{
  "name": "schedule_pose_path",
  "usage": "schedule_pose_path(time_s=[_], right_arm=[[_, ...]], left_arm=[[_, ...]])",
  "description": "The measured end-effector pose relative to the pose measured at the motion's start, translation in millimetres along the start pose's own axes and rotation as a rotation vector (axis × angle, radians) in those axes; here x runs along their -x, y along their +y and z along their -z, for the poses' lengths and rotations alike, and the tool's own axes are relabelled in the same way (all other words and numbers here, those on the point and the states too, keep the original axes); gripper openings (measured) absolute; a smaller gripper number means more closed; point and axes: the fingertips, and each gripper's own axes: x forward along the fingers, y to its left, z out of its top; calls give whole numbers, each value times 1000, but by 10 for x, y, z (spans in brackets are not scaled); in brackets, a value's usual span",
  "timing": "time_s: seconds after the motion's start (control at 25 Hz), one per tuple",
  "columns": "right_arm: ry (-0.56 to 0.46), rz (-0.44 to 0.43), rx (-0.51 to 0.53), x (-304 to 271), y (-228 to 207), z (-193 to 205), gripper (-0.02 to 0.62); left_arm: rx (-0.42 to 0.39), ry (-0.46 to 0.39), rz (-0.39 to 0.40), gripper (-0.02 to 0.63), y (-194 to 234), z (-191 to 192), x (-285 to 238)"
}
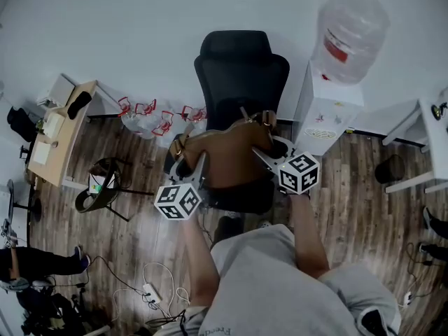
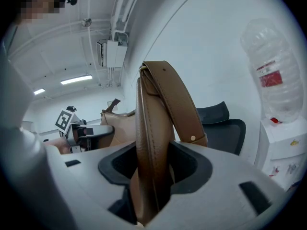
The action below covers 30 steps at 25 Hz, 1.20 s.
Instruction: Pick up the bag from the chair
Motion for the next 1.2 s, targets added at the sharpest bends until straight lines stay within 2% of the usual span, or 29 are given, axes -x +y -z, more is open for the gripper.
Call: schedule_pose_path(time_s=[0.6,1.2], right_arm=[[46,4,-11,49,-1,119,195],[109,8,-10,90,56,244,195]], left_arm=[[6,24,3,166,-16,123,26],[-34,38,18,167,-41,174,87]])
